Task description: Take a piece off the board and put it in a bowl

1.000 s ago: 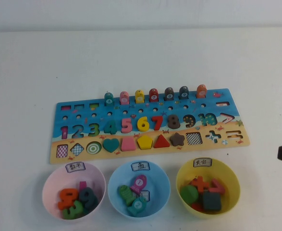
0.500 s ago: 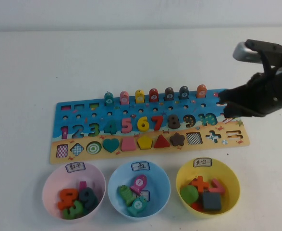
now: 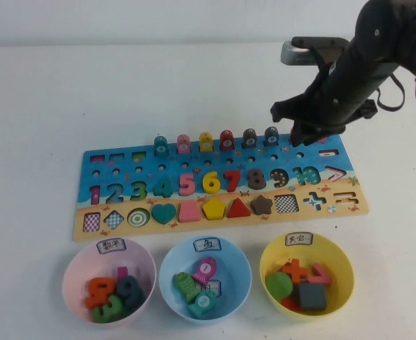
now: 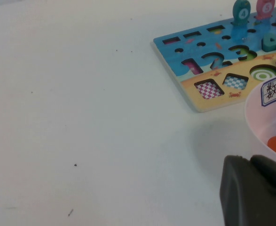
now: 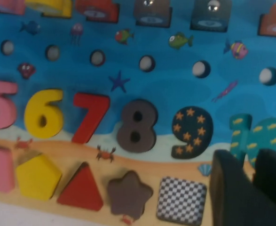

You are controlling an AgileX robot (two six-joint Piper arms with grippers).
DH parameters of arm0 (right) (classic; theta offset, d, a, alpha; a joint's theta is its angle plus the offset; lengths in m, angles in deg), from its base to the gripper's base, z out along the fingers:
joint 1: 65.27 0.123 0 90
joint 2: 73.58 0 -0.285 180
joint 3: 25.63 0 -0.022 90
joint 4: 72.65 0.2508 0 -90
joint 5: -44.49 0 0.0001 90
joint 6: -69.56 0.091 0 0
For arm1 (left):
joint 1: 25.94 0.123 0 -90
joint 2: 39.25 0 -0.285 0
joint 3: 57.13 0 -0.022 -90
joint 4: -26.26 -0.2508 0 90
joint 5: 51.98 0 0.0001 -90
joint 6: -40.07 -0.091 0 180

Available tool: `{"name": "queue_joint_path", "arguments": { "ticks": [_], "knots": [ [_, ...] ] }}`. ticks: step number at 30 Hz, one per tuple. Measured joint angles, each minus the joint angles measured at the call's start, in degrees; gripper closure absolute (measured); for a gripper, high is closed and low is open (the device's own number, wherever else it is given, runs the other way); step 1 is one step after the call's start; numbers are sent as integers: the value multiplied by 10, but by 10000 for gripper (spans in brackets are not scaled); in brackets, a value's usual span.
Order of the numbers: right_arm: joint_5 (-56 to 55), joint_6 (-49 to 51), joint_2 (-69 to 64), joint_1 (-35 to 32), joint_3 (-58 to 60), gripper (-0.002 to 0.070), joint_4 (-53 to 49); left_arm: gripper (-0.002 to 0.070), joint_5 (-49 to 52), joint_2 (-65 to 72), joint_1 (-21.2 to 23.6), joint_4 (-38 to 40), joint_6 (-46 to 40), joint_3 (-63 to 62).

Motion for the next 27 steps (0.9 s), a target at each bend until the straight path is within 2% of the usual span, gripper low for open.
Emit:
{"name": "queue_joint_path", "arguments": {
  "ticks": [5,8,15,27],
  "knots": [
    [33,25,-46,1,-71,406,-22,678,0,0,0,0,-1,0],
    [35,36,-65,1,-99,346,-37,678,0,0,0,0,-1,0],
    [34,67,-102,1,-130,322,-86,678,0,0,0,-1,-2,0],
    [-15,70,-116,1,-134,319,-93,678,0,0,0,-1,-2,0]
  ]
}}
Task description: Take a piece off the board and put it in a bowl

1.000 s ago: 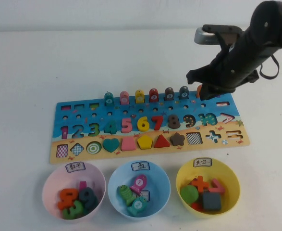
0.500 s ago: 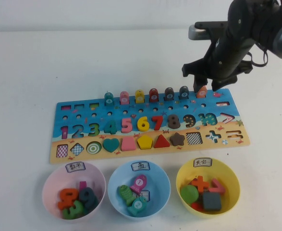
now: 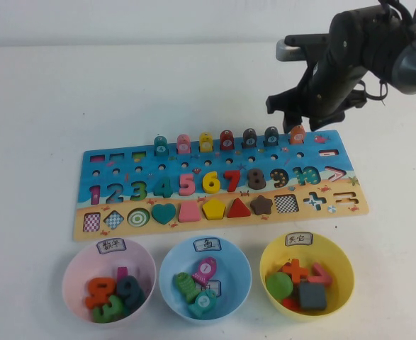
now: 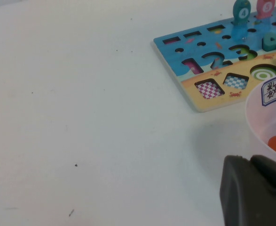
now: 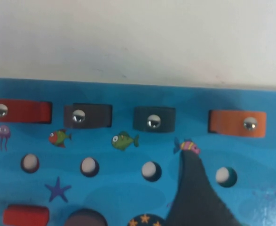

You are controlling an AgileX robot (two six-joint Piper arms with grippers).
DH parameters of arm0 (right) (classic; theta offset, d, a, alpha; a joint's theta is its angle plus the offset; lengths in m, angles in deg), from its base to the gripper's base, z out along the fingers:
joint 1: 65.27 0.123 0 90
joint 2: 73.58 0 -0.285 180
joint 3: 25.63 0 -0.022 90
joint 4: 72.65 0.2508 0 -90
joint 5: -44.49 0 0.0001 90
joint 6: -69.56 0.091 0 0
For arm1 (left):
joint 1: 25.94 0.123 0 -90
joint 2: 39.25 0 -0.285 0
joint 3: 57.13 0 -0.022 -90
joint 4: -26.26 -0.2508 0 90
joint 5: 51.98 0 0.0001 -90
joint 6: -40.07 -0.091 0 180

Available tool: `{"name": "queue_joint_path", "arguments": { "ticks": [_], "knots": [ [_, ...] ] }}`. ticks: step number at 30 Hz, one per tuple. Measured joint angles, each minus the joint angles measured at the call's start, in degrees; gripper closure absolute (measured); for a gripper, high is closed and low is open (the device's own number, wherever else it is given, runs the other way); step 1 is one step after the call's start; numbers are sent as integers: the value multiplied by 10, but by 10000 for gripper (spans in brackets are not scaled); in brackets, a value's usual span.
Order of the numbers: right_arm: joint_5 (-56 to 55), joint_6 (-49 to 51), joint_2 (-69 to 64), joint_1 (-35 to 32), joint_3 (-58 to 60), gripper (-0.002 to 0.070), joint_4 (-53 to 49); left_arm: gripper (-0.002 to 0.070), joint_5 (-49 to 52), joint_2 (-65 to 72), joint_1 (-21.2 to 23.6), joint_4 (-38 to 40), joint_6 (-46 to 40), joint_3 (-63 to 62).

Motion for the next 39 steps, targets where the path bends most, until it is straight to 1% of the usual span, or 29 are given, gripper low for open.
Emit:
{"name": "queue_joint_path", "arguments": {
  "ticks": [11,32,39],
  "knots": [
    [-7,0,-33,0,-7,319,-8,678,1,0,0,0,0,0],
    [-35,-10,-56,1,-11,316,-27,679,1,0,0,0,0,0],
    [-46,-13,-58,1,-11,335,-28,679,1,0,0,0,0,0]
  ]
}}
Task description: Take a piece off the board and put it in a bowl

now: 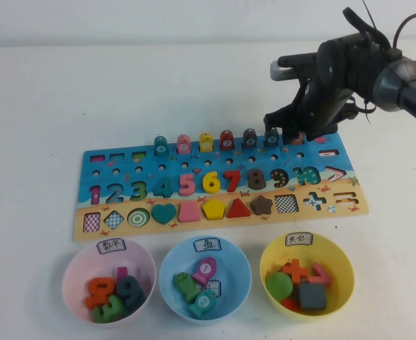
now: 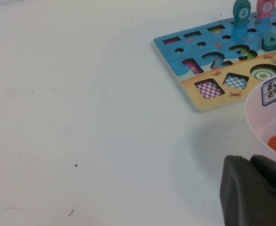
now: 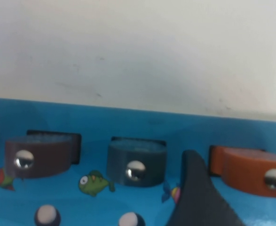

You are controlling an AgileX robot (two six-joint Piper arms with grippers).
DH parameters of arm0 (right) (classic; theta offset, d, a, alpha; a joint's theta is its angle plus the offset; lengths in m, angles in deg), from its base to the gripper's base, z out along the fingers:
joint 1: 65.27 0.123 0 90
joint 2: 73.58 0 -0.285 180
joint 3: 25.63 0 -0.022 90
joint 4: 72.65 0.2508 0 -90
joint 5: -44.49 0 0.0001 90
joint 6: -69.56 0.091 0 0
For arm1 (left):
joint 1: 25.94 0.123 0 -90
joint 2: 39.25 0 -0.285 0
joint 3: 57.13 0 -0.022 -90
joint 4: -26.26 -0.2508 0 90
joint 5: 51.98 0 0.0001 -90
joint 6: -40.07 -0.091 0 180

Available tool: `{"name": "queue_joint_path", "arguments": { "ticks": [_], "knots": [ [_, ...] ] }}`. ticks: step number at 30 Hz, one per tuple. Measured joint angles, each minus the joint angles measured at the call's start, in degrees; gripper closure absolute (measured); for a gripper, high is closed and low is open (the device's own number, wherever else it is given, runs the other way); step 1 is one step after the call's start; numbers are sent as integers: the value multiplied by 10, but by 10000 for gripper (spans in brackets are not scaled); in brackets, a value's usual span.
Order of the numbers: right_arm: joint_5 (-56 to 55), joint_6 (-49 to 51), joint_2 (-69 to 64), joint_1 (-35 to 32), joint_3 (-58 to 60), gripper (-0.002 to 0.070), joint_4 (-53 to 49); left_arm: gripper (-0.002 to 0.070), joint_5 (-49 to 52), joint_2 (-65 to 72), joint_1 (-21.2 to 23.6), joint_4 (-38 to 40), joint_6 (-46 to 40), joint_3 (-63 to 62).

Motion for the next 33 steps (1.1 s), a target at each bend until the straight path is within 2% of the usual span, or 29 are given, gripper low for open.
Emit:
{"name": "queue_joint_path", "arguments": {
  "ticks": [19,33],
  "knots": [
    [-7,0,0,0,0,469,-2,679,0,0,0,0,0,0],
    [-3,-1,0,0,-3,470,-15,679,0,0,0,0,0,0]
  ]
}}
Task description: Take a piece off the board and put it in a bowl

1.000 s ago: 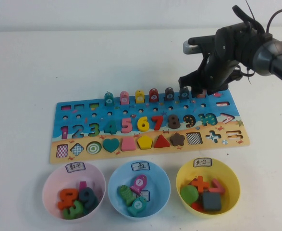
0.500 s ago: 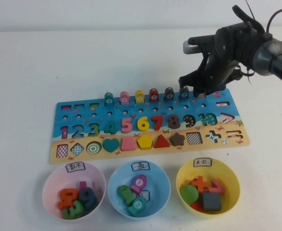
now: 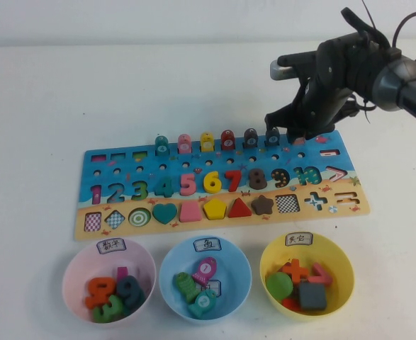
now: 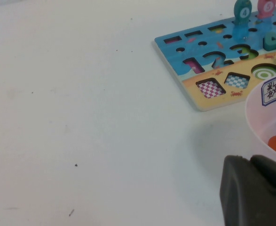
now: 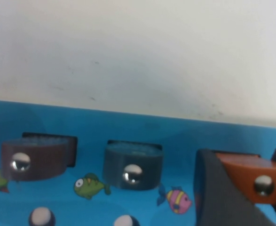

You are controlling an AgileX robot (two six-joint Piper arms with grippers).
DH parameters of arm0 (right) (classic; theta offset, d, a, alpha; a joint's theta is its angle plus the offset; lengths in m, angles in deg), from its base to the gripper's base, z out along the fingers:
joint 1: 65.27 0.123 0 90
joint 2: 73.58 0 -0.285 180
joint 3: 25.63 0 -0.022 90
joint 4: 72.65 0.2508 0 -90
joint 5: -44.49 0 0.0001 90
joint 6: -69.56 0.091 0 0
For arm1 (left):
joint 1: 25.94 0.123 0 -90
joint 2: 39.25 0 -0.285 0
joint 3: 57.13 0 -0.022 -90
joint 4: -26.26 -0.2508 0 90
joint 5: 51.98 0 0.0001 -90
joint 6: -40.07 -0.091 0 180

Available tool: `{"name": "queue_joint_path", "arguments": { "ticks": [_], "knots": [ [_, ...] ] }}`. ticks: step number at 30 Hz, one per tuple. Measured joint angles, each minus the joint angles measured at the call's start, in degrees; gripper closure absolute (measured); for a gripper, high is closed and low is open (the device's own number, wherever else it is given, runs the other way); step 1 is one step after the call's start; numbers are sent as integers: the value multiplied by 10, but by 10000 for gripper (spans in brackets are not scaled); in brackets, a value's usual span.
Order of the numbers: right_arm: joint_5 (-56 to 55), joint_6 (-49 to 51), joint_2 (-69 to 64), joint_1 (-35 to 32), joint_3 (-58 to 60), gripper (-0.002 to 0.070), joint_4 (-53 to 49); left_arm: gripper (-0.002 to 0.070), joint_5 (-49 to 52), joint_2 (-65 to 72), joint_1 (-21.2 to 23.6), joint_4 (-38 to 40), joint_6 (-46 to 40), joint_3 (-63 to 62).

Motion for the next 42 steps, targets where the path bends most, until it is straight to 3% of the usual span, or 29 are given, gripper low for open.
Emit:
{"name": "queue_joint_path", "arguments": {
  "ticks": [8,15,26,42],
  "knots": [
    [47,-5,0,0,-49,470,-7,679,0,0,0,0,0,0],
    [152,-19,0,0,-127,470,-9,679,0,0,0,0,0,0],
    [185,-63,12,3,-150,470,78,680,0,0,0,0,0,0],
    [186,-77,269,106,100,470,74,679,1,0,0,0,0,0]
  ]
}}
